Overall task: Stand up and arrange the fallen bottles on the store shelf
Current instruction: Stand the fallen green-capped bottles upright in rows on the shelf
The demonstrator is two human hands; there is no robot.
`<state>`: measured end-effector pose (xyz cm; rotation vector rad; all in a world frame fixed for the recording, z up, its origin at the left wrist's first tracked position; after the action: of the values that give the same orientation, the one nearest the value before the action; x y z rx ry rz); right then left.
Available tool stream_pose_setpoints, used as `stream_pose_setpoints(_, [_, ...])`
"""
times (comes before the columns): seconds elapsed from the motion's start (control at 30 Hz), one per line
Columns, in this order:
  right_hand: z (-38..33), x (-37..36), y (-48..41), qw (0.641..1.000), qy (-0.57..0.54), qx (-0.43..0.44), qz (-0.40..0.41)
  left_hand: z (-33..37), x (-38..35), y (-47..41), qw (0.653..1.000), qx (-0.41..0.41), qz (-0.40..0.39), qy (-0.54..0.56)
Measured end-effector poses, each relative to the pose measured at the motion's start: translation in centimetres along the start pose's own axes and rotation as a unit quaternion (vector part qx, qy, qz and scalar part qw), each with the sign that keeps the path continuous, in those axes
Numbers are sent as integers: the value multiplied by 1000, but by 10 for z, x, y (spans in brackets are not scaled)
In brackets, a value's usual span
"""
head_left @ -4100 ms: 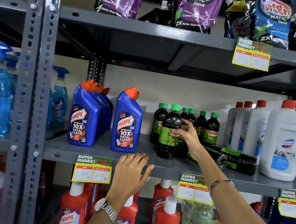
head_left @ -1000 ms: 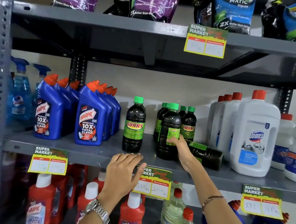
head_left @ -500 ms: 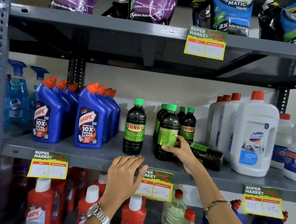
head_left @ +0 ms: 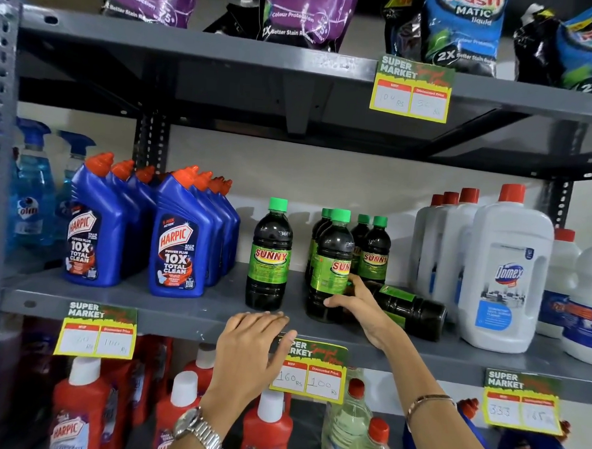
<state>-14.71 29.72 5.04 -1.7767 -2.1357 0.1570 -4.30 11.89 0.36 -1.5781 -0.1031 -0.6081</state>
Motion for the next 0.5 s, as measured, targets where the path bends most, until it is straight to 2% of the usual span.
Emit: stream_pose_setpoints(0.5, [0,3,1,1000,13,-2,9,1,0,0,1000,3,-1,7])
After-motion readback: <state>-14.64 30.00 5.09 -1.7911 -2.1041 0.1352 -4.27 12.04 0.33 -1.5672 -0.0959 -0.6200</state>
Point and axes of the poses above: each hand's wrist, its own y-axis away from the middle knuckle, its own x-axis out of the back of the hand, z = x × y, the point moved 5 cm from there along -y, towards the middle knuckle, and after that the axes turned 3 degrees about -y, right-handed, at the moved point
